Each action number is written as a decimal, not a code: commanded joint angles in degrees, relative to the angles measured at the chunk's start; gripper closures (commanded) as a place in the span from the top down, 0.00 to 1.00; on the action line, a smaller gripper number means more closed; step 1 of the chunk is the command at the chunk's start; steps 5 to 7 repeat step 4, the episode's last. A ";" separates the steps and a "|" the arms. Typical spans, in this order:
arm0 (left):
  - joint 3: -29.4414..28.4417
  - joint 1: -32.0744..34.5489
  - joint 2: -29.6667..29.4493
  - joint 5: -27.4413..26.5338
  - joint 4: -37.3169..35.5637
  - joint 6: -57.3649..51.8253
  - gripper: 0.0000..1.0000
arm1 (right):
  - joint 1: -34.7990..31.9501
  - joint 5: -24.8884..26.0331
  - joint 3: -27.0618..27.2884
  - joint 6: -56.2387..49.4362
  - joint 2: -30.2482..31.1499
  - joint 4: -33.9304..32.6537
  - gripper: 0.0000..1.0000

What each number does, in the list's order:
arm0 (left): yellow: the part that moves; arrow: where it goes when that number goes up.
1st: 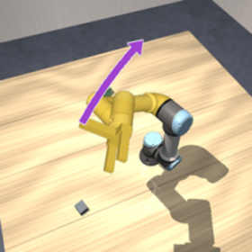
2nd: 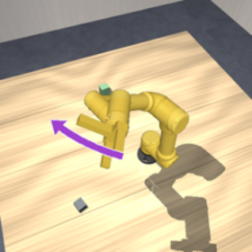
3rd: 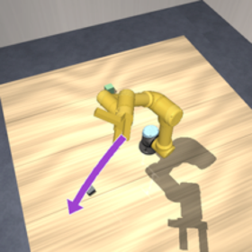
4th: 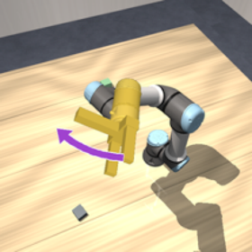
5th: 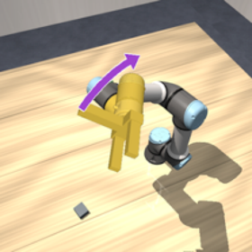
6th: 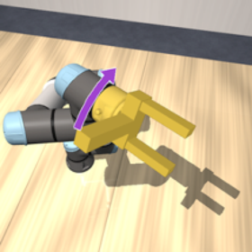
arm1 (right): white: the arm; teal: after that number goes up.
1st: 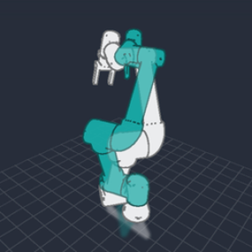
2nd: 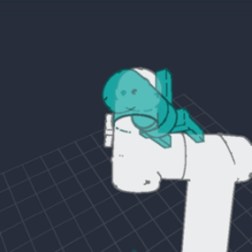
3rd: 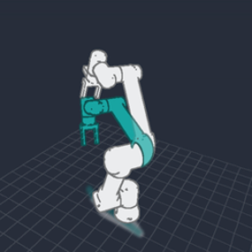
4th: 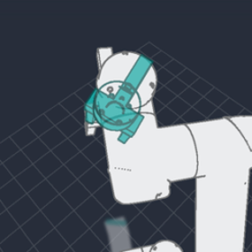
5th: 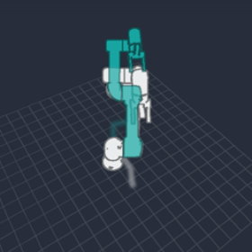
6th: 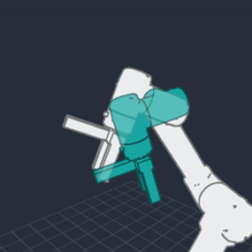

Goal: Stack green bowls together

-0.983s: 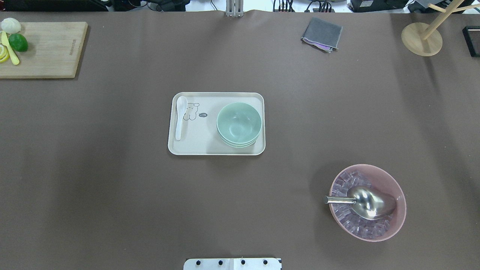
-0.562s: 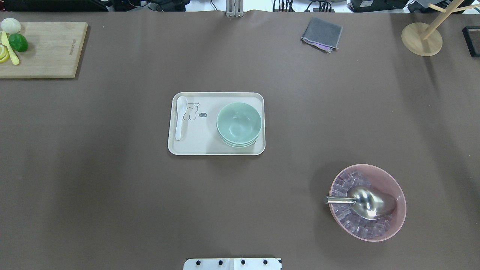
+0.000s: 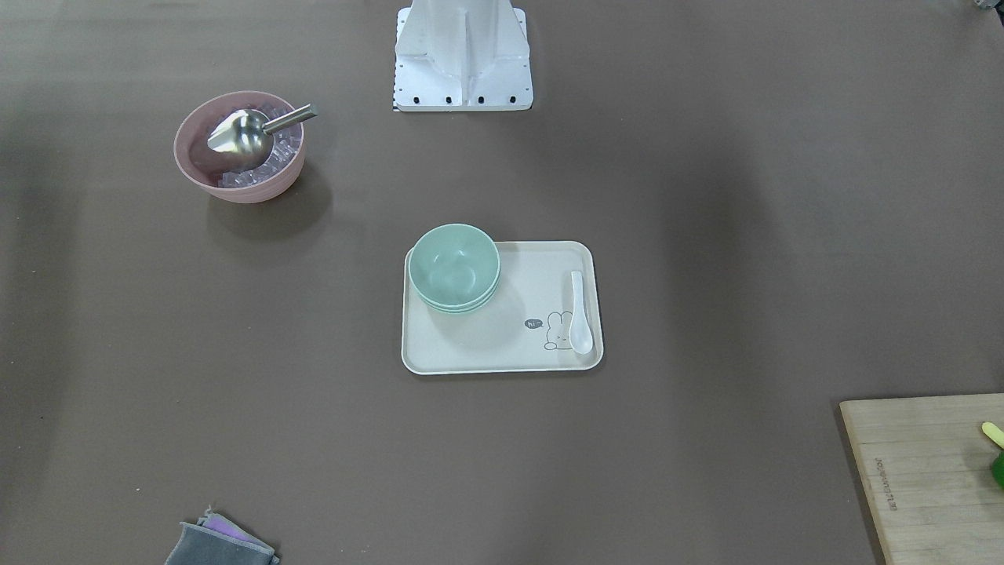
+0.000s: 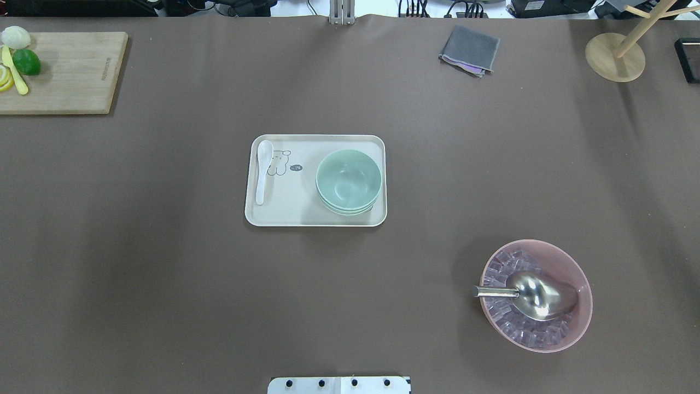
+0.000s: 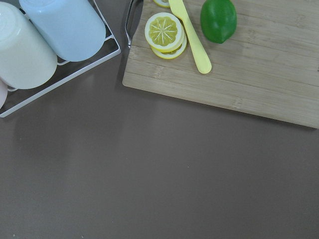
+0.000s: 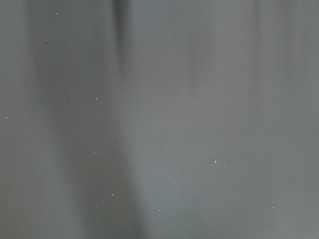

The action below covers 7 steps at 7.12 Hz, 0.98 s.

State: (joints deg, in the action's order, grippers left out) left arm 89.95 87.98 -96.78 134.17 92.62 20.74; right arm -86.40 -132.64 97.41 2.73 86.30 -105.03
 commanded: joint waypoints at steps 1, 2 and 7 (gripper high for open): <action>0.22 0.00 0.01 -0.05 -0.07 0.00 0.98 | 0.00 -0.34 0.15 0.17 0.00 0.00 1.00; 1.18 0.00 0.19 -0.05 -0.07 0.09 0.98 | 0.00 -0.34 0.50 0.26 0.00 -0.09 1.00; 1.63 0.09 0.02 -0.40 -0.16 0.35 0.98 | 0.00 -0.43 0.24 2.09 -1.22 -0.18 1.00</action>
